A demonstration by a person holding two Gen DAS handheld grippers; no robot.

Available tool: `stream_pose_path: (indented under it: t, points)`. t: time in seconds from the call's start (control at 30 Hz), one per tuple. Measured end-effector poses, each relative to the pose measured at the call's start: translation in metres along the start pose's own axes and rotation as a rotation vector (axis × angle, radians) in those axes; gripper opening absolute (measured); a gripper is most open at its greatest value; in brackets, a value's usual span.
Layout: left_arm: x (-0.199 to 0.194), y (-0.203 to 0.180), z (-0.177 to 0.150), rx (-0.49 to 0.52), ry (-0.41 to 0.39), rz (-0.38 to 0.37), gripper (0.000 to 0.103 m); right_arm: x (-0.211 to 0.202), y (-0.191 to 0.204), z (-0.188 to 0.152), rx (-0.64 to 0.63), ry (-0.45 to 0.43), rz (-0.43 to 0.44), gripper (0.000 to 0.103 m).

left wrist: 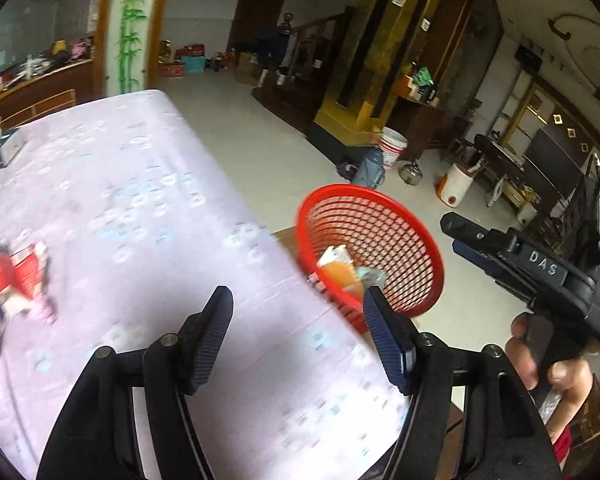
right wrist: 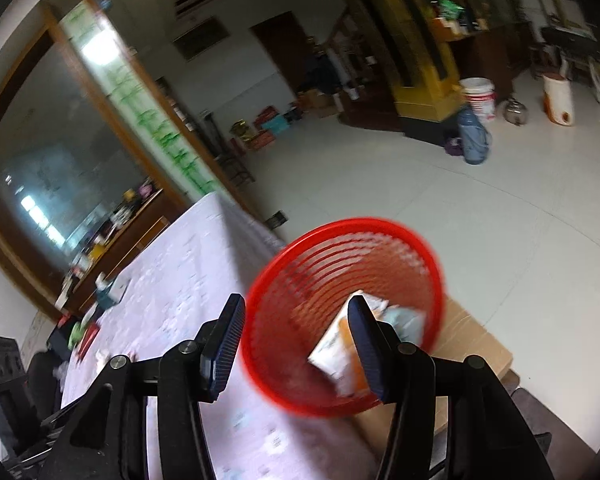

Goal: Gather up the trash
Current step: 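Carry both boxes over the red wastebasket and open both tools, then grasp the white cloth with the left tool while the right tool moves toward the pink paper ball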

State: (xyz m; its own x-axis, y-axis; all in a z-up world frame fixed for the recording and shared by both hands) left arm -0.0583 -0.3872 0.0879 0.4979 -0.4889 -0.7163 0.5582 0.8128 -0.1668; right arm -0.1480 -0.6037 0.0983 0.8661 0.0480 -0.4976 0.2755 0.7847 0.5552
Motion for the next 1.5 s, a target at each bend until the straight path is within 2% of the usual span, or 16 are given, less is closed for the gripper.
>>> stream_pose_path:
  t: [0.23, 0.4, 0.47, 0.57, 0.67, 0.77, 0.87, 1.1, 1.13, 1.2, 1.27, 1.37, 1.5]
  points:
    - [-0.049, 0.065, -0.028, -0.054, -0.052, 0.104, 0.068, 0.017, 0.061, -0.034, -0.092, 0.1, 0.108, 0.058]
    - [-0.079, 0.125, -0.046, -0.144, -0.076, 0.172, 0.068, 0.043, 0.102, -0.066, -0.152, 0.195, 0.162, 0.058]
    - [-0.093, 0.153, -0.054, -0.178, -0.086, 0.205, 0.072, 0.052, 0.116, -0.077, -0.178, 0.227, 0.178, 0.058]
    - [-0.108, 0.203, -0.069, -0.259, -0.096, 0.283, 0.075, 0.059, 0.134, -0.095, -0.218, 0.264, 0.2, 0.058]
    - [-0.112, 0.25, -0.079, -0.373, -0.086, 0.307, 0.075, 0.064, 0.149, -0.107, -0.248, 0.287, 0.215, 0.058]
    - [-0.105, 0.29, -0.082, -0.478, -0.071, 0.322, 0.075, 0.068, 0.161, -0.118, -0.268, 0.309, 0.225, 0.058]
    - [-0.088, 0.312, -0.082, -0.529, -0.045, 0.317, 0.075, 0.073, 0.171, -0.125, -0.29, 0.325, 0.225, 0.058]
    - [-0.041, 0.33, -0.07, -0.541, 0.005, 0.349, 0.075, 0.076, 0.18, -0.134, -0.318, 0.341, 0.213, 0.058]
    - [-0.038, 0.33, -0.07, -0.541, 0.006, 0.341, 0.074, 0.076, 0.18, -0.134, -0.32, 0.343, 0.211, 0.058]
    - [-0.032, 0.33, -0.07, -0.533, 0.009, 0.343, 0.06, 0.078, 0.182, -0.134, -0.324, 0.345, 0.207, 0.058]
    - [-0.032, 0.328, -0.071, -0.521, 0.0, 0.319, 0.037, 0.082, 0.186, -0.136, -0.331, 0.353, 0.209, 0.058]
    - [-0.038, 0.323, -0.073, -0.49, -0.013, 0.328, 0.029, 0.092, 0.194, -0.138, -0.345, 0.361, 0.214, 0.058]
    - [-0.061, 0.312, -0.083, -0.478, -0.06, 0.302, 0.028, 0.114, 0.21, -0.144, -0.378, 0.389, 0.209, 0.058]
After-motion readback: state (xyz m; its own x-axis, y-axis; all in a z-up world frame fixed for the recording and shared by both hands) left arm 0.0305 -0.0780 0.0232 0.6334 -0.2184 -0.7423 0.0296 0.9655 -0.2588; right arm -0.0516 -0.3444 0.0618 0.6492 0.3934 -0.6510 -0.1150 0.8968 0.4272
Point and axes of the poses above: each gripper's, at about its wrist camera, not at the fingertips, and x roughly the way its jaws point, y to its left, z to its top, the point moved 2 cm from there along x, roughly the way its jaws point, and after that the axes turned 8 degrees about z, right-handed, at the moved point
